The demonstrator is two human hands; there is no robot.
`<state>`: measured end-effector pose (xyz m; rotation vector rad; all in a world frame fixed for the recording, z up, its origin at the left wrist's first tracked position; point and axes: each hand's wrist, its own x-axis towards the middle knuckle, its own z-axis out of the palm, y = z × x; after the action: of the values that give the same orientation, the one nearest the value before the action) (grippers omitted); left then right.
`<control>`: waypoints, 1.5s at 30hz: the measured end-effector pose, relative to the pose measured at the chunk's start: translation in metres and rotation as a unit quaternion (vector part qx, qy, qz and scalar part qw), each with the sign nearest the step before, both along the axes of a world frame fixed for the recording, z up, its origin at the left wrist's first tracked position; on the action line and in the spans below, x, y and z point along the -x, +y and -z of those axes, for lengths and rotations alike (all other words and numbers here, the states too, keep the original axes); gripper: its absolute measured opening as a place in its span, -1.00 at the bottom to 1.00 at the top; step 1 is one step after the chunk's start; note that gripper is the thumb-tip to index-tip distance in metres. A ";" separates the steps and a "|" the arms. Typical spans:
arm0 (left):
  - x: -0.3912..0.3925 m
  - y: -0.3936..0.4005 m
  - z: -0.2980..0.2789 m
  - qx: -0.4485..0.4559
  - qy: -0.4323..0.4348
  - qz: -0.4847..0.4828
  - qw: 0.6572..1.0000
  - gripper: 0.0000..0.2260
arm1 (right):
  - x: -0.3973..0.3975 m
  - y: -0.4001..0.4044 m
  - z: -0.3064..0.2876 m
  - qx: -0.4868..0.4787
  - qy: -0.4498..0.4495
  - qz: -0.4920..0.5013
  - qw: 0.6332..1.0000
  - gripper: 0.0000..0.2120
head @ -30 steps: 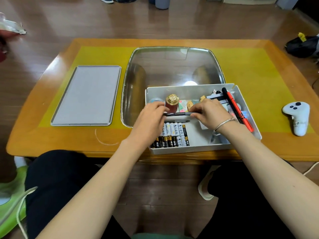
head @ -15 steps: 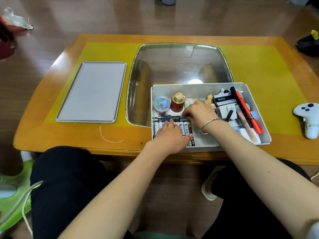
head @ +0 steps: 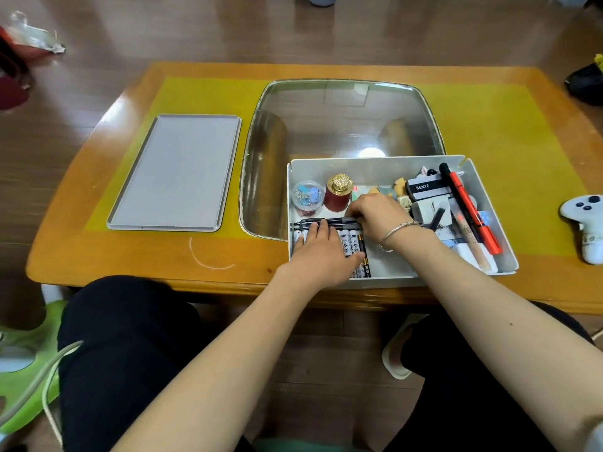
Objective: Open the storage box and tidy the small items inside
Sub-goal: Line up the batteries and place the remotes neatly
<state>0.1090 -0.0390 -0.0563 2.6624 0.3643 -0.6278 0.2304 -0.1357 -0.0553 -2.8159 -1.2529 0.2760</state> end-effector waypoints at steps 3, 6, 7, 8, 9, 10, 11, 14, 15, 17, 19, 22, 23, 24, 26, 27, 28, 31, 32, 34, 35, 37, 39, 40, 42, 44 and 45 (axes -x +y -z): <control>0.001 0.000 0.000 -0.001 -0.006 -0.003 1.000 -0.27 | 0.003 -0.001 0.001 -0.002 -0.010 -0.008 1.000 -0.75; 0.002 0.000 0.001 0.001 -0.014 -0.003 1.000 -0.29 | 0.003 -0.001 0.003 -0.001 -0.012 -0.010 1.000 -0.76; 0.002 0.000 0.002 0.001 -0.017 -0.003 1.000 -0.30 | 0.003 -0.001 0.003 -0.004 -0.012 -0.010 1.000 -0.77; 0.002 0.000 0.002 0.002 -0.020 -0.004 1.000 -0.30 | 0.003 -0.001 0.003 -0.009 -0.012 -0.009 1.000 -0.77; 0.002 0.000 0.002 0.002 -0.024 -0.005 1.000 -0.31 | 0.003 -0.001 0.004 -0.014 -0.013 -0.009 1.000 -0.77; 0.002 0.000 0.003 0.002 -0.028 -0.006 1.000 -0.31 | 0.003 0.000 0.004 -0.018 -0.013 -0.008 1.000 -0.77; 0.003 -0.001 0.003 0.000 -0.033 -0.007 0.999 -0.31 | 0.003 0.000 0.004 -0.020 -0.012 -0.007 1.000 -0.77; 0.003 -0.001 0.004 -0.011 -0.049 -0.010 0.999 -0.31 | 0.004 0.000 0.003 -0.022 -0.006 -0.004 1.000 -0.76; 0.002 -0.001 0.004 -0.013 -0.051 -0.011 0.999 -0.30 | 0.004 0.000 0.002 -0.022 -0.005 -0.003 1.000 -0.76; 0.001 0.000 0.004 -0.012 -0.052 -0.012 0.999 -0.29 | 0.005 0.000 0.001 -0.025 -0.003 -0.003 1.000 -0.77; 0.000 0.000 0.004 -0.005 -0.055 -0.016 0.998 -0.28 | 0.005 0.000 0.001 -0.030 -0.003 0.000 1.000 -0.76; -0.002 0.001 0.005 0.007 -0.069 -0.029 0.997 -0.28 | 0.005 0.000 0.001 -0.029 0.000 0.006 1.000 -0.74; -0.002 0.001 0.005 0.007 -0.072 -0.034 0.997 -0.29 | 0.004 0.000 0.001 -0.026 0.002 0.006 1.000 -0.73; -0.003 0.001 0.005 0.006 -0.072 -0.038 0.997 -0.29 | 0.004 0.000 0.001 -0.024 0.005 0.005 1.000 -0.72; -0.004 0.001 0.006 0.000 -0.066 -0.041 0.997 -0.28 | 0.003 0.000 0.001 -0.022 0.007 0.004 1.000 -0.72; -0.004 0.001 0.007 -0.005 -0.062 -0.041 0.997 -0.28 | 0.003 0.000 0.001 -0.025 0.007 0.003 1.000 -0.71; -0.004 0.000 0.007 -0.009 -0.057 -0.040 0.998 -0.28 | 0.003 0.000 0.000 -0.031 0.007 0.003 0.999 -0.71; -0.005 0.000 0.008 -0.014 -0.045 -0.041 0.998 -0.28 | 0.003 -0.003 -0.008 -0.076 0.016 0.014 0.997 -0.73; -0.005 0.000 0.008 -0.014 -0.044 -0.041 0.998 -0.28 | 0.003 -0.005 -0.012 -0.094 0.018 0.018 0.995 -0.74; -0.006 0.000 0.009 -0.017 -0.045 -0.041 0.998 -0.28 | 0.005 -0.012 -0.021 -0.126 0.013 0.034 0.991 -0.80; -0.006 0.000 0.009 -0.017 -0.045 -0.041 0.998 -0.28 | 0.006 -0.017 -0.026 -0.141 0.011 0.043 0.989 -0.82; -0.006 0.001 0.008 -0.015 -0.043 -0.042 0.998 -0.28 | 0.011 -0.030 -0.034 -0.173 0.012 0.067 0.983 -0.85; -0.006 0.002 0.008 -0.007 -0.044 -0.045 0.998 -0.29 | 0.015 -0.044 -0.041 -0.215 0.012 0.104 0.971 -0.86; -0.005 0.003 0.008 -0.003 -0.046 -0.046 0.998 -0.29 | 0.017 -0.052 -0.044 -0.238 0.013 0.131 0.962 -0.85; -0.005 0.003 0.009 0.002 -0.050 -0.047 0.998 -0.30 | 0.017 -0.068 -0.049 -0.271 -0.004 0.194 0.943 -0.85; -0.005 0.003 0.008 0.000 -0.051 -0.044 0.998 -0.31 | 0.014 -0.087 -0.052 -0.277 -0.030 0.268 0.922 -0.89; -0.005 0.003 0.008 -0.002 -0.050 -0.042 0.998 -0.31 | 0.013 -0.095 -0.053 -0.273 -0.039 0.304 0.912 -0.91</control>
<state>0.1140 -0.0359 -0.0646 2.6533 0.4478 -0.4678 0.2173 -0.2305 -0.0027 -2.5448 -0.3160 -0.1936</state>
